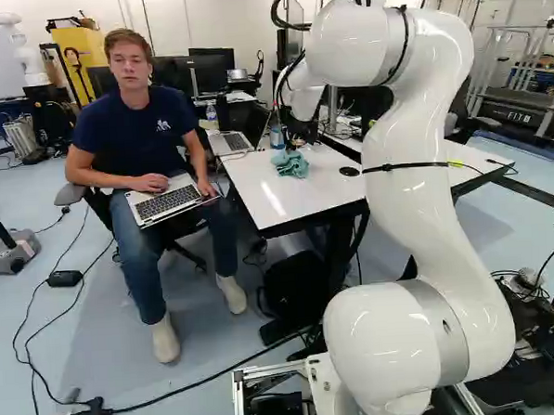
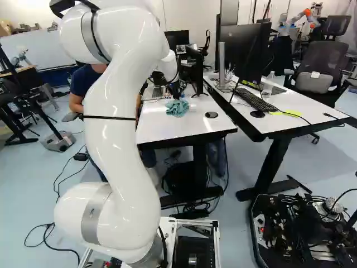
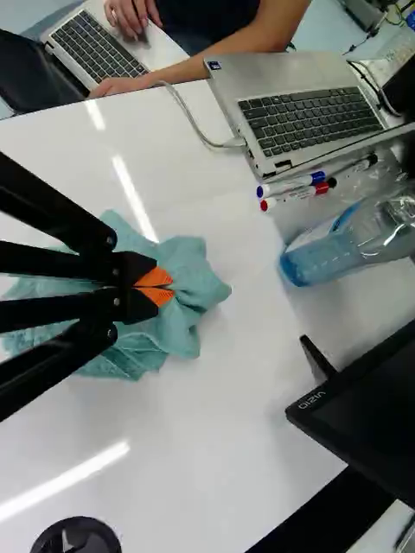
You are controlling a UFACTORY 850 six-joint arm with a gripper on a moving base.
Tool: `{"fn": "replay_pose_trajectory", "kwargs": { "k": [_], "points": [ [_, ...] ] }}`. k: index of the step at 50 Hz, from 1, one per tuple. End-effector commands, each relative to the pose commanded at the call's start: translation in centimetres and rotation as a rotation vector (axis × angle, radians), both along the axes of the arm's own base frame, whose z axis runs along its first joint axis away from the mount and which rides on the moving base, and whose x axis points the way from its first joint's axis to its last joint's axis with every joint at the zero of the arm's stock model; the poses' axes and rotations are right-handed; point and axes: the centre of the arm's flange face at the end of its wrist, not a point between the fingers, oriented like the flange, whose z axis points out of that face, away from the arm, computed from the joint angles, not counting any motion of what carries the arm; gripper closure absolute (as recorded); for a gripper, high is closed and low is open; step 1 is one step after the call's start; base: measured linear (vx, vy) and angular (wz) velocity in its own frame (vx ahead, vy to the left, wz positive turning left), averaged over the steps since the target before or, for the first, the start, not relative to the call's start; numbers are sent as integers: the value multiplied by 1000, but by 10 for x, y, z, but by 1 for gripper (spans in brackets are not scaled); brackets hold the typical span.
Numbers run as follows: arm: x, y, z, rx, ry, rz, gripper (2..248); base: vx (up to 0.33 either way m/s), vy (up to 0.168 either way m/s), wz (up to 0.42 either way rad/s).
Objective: Clean the table with the green towel
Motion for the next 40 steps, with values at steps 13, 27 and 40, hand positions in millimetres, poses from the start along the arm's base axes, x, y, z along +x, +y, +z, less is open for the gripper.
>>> {"fn": "replay_pose_trajectory", "kwargs": {
  "k": [13,27,40],
  "points": [
    [5,0,-18,1,22,0,228,0,0,0],
    [8,0,-28,2,35,0,228,0,0,0],
    [16,0,-29,1,27,1,228,0,0,0]
  ]
}}
